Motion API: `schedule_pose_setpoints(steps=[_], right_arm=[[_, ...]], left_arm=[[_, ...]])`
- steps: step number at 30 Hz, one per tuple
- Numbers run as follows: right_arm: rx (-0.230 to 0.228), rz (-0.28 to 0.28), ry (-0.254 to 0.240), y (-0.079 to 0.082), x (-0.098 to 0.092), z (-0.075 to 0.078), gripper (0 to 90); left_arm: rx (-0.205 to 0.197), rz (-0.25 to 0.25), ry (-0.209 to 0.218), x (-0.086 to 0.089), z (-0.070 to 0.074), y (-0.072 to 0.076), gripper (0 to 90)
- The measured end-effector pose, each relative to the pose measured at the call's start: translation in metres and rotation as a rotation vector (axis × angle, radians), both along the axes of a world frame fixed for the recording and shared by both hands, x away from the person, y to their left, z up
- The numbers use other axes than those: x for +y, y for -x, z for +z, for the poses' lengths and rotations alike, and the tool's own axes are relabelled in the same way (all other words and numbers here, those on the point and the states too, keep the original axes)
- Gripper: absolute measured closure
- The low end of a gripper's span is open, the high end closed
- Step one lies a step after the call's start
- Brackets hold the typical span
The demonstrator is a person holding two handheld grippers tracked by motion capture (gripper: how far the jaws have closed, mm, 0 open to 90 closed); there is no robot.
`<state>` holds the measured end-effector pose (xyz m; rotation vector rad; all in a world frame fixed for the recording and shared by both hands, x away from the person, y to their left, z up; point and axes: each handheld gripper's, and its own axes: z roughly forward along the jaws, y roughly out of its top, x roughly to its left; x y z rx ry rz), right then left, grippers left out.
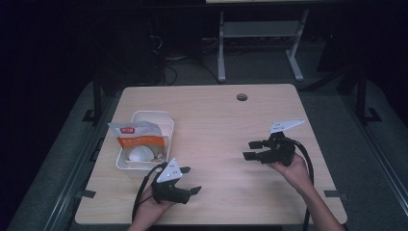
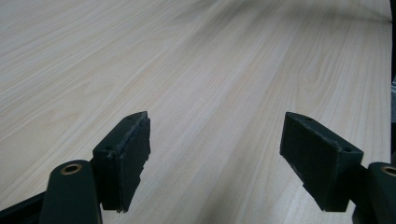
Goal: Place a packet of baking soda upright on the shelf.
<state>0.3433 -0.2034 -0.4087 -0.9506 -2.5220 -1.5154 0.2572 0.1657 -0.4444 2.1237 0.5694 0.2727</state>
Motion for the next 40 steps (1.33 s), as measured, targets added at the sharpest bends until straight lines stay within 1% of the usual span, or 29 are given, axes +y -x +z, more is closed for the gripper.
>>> schedule_pose_setpoints(steps=[6, 16, 23, 27, 31, 33, 35, 37, 39, 40], right_arm=[[0.006, -0.008, 0.002, 0.007, -0.008, -0.004, 36.9], [0.019, -0.023, 0.003, 0.020, -0.023, -0.012, 36.5], [0.034, -0.033, 0.015, 0.032, -0.032, -0.022, 36.9], [0.044, -0.041, -0.001, 0.039, -0.037, -0.029, 36.7], [0.053, -0.044, 0.003, 0.045, -0.040, -0.034, 36.7], [0.045, -0.043, 0.013, 0.048, -0.040, -0.036, 36.5], [0.035, -0.048, 0.008, 0.052, -0.041, -0.037, 36.2], [0.026, -0.056, 0.005, 0.057, -0.041, -0.038, 35.6], [0.022, -0.057, 0.001, 0.061, -0.040, -0.037, 34.9], [0.012, -0.052, 0.005, 0.063, -0.039, -0.036, 34.4]], left_arm=[[-0.009, 0.000, -0.012, -0.001, 0.000, 0.000, 23.8], [-0.005, -0.002, -0.011, -0.002, 0.000, 0.001, 23.8], [-0.005, -0.002, -0.008, -0.002, 0.000, 0.001, 23.8], [-0.005, -0.003, -0.008, -0.002, 0.000, 0.001, 23.8], [-0.003, -0.006, -0.010, -0.003, 0.000, 0.001, 23.8], [-0.001, -0.008, -0.011, -0.003, -0.001, 0.001, 23.8], [-0.004, -0.010, -0.015, -0.003, 0.000, 0.002, 23.8], [-0.005, -0.011, -0.009, -0.003, 0.000, 0.002, 23.8], [-0.008, -0.014, -0.007, -0.002, 0.001, 0.003, 23.8], [-0.010, -0.015, -0.005, -0.002, 0.001, 0.004, 23.8]])
